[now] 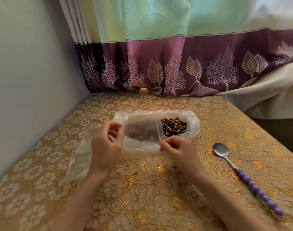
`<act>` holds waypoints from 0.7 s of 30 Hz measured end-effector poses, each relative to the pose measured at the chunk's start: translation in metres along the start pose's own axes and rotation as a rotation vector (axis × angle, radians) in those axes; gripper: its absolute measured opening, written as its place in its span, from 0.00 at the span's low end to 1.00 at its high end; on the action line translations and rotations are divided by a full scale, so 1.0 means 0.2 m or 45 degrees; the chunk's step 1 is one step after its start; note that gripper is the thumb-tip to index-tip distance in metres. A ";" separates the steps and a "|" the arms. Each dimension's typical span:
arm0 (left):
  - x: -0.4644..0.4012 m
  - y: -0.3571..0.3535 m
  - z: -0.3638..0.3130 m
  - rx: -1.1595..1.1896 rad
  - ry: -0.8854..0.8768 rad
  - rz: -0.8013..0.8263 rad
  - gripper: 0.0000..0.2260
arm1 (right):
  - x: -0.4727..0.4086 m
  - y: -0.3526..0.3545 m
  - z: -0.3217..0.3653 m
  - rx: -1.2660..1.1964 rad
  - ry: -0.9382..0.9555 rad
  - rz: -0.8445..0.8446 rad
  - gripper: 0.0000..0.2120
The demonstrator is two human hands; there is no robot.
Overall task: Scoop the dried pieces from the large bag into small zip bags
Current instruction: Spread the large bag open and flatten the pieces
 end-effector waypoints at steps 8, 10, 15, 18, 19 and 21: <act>0.10 -0.19 -0.05 0.051 0.037 0.364 0.18 | 0.06 -0.05 0.11 0.365 0.349 -0.076 0.04; 0.10 -0.18 -0.05 0.038 0.047 0.340 0.18 | 0.06 -0.05 0.12 0.391 0.376 -0.078 0.05; 0.09 -0.17 -0.07 -0.029 -0.001 0.329 0.17 | 0.08 -0.08 0.14 0.460 0.460 -0.095 0.09; 0.10 -0.18 -0.07 -0.125 -0.015 0.347 0.15 | 0.09 -0.09 0.15 0.505 0.510 -0.120 0.12; 0.10 -0.17 -0.07 -0.141 -0.015 0.341 0.14 | 0.09 -0.09 0.16 0.526 0.521 -0.131 0.13; 0.10 -0.17 -0.07 -0.136 -0.034 0.326 0.14 | 0.09 -0.09 0.16 0.563 0.532 -0.138 0.13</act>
Point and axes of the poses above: each hand's wrist, its own x-axis away from the middle knuckle, its own y-axis out of the back of the hand, z = x × y, the point moved 6 cm from there along -x, towards the middle knuckle, and after that the axes turned 12 degrees about x, right-handed, at the moved point
